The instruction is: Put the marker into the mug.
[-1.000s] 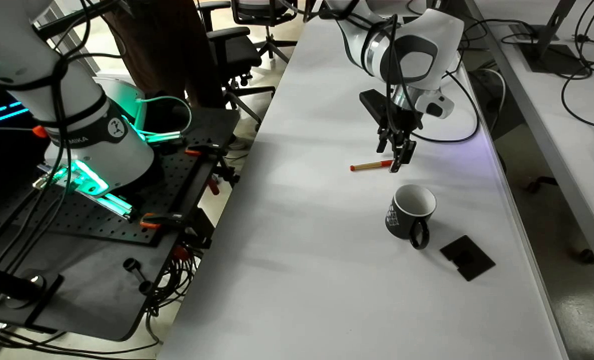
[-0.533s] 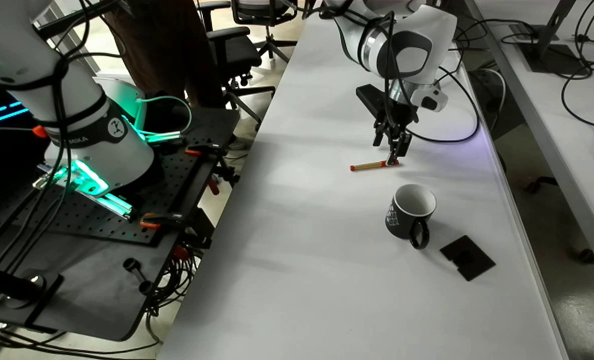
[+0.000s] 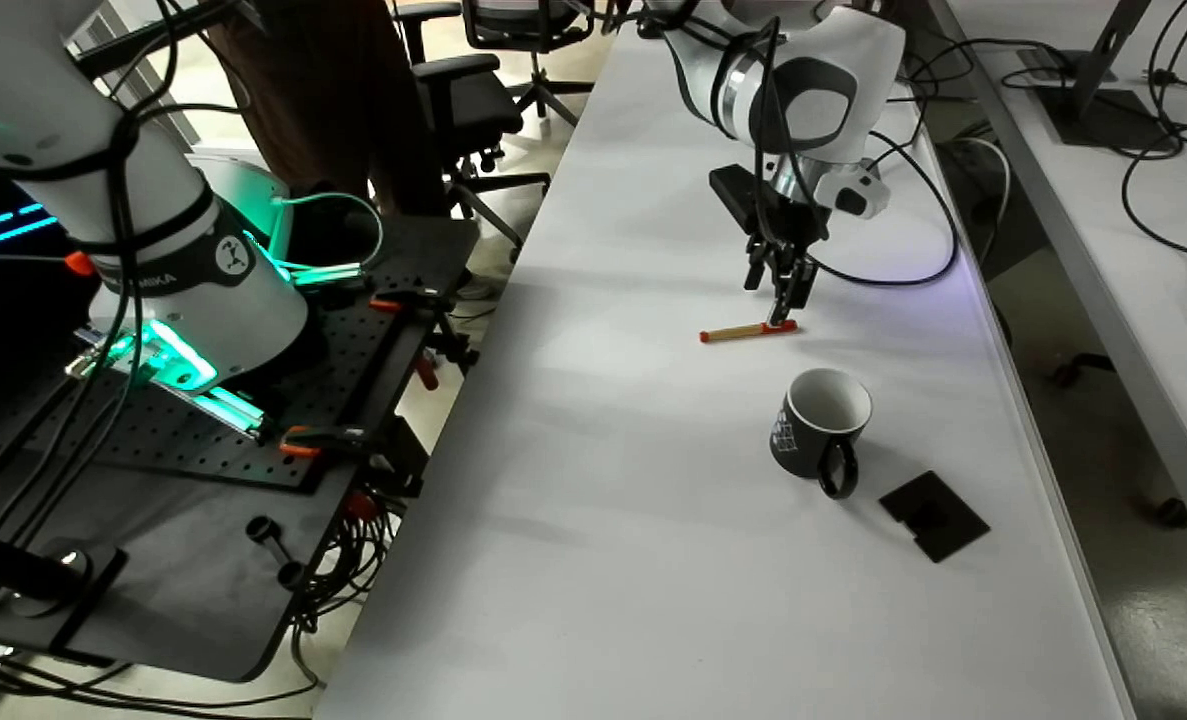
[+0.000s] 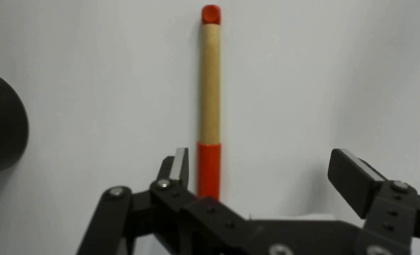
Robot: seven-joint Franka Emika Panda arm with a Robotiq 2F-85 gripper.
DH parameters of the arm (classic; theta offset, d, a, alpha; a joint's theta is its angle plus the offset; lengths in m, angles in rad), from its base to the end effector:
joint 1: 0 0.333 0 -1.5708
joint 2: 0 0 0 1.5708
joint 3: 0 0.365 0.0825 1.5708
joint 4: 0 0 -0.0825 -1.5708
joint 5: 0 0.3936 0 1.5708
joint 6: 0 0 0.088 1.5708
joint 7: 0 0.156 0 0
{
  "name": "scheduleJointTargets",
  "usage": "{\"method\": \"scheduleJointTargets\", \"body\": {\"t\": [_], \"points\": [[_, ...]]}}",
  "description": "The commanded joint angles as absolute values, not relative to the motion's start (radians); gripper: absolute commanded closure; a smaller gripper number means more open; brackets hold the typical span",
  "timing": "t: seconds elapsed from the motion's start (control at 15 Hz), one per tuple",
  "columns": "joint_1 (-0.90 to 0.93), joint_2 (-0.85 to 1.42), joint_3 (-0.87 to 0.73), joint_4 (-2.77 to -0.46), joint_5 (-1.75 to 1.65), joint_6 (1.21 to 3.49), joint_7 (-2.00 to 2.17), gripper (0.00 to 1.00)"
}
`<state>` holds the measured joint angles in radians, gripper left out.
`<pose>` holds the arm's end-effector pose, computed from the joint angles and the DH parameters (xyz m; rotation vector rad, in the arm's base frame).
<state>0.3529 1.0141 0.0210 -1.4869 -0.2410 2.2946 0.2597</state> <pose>0.6669 0.2451 0.0197 2.9030 0.4160 -0.2195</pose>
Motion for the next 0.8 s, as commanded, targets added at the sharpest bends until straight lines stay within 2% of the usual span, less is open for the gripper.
{"method": "scheduleJointTargets", "body": {"t": [0.0, 0.73], "points": [[0.354, 1.018, 0.004, -1.481, -0.232, 2.292, 0.256, 0.00], [0.349, 1.018, -0.002, -1.481, -0.232, 2.292, 0.259, 0.00]]}}
